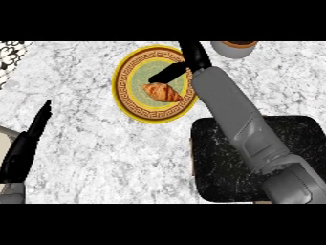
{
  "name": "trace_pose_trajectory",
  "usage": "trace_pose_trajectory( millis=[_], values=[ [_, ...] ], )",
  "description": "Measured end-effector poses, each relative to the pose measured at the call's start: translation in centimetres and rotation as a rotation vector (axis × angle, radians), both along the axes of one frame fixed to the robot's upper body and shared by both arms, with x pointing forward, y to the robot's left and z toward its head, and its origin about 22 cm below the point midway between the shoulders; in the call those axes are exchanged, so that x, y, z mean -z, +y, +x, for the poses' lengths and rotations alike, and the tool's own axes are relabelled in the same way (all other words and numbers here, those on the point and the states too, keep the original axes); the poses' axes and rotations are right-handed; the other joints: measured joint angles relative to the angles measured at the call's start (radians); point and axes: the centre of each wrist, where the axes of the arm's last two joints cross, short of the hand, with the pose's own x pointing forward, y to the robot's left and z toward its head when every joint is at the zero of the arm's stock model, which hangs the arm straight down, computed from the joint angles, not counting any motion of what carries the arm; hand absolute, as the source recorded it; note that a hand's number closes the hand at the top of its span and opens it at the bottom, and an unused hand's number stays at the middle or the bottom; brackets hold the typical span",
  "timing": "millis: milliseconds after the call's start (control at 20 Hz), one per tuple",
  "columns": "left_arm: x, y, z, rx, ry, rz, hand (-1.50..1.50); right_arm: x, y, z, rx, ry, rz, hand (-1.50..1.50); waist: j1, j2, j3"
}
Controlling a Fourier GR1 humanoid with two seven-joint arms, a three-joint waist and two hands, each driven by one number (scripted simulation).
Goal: Pick the croissant from the tray and place it in the plate
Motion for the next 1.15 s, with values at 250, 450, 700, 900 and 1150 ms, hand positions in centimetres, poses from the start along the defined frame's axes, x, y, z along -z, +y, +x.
trace_pose_trajectory(
  millis=[250,450,700,900,1150],
  values=[
    [-0.1,0.4,-0.4,-0.023,0.001,-0.001,0.0,-0.2,-2.4,0.7,0.076,0.025,0.167,-1.5,-0.02,0.0,0.0],
    [0.0,0.6,-0.9,-0.026,0.001,0.002,0.0,-0.2,-6.9,1.4,0.085,0.018,0.287,-1.5,-0.025,0.001,0.001],
    [0.3,0.6,-1.1,-0.026,-0.002,-0.001,0.0,0.2,-12.7,1.5,0.057,-0.036,0.354,-1.5,-0.02,0.004,0.0],
    [-0.1,0.5,-0.9,-0.014,-0.007,-0.004,0.0,0.4,-16.5,1.2,0.046,-0.072,0.347,-1.5,-0.014,0.008,0.001],
    [-0.2,0.2,-0.9,-0.008,-0.012,-0.002,0.0,0.3,-20.2,0.8,0.046,-0.086,0.337,-1.5,-0.003,0.012,0.002]
  ],
)
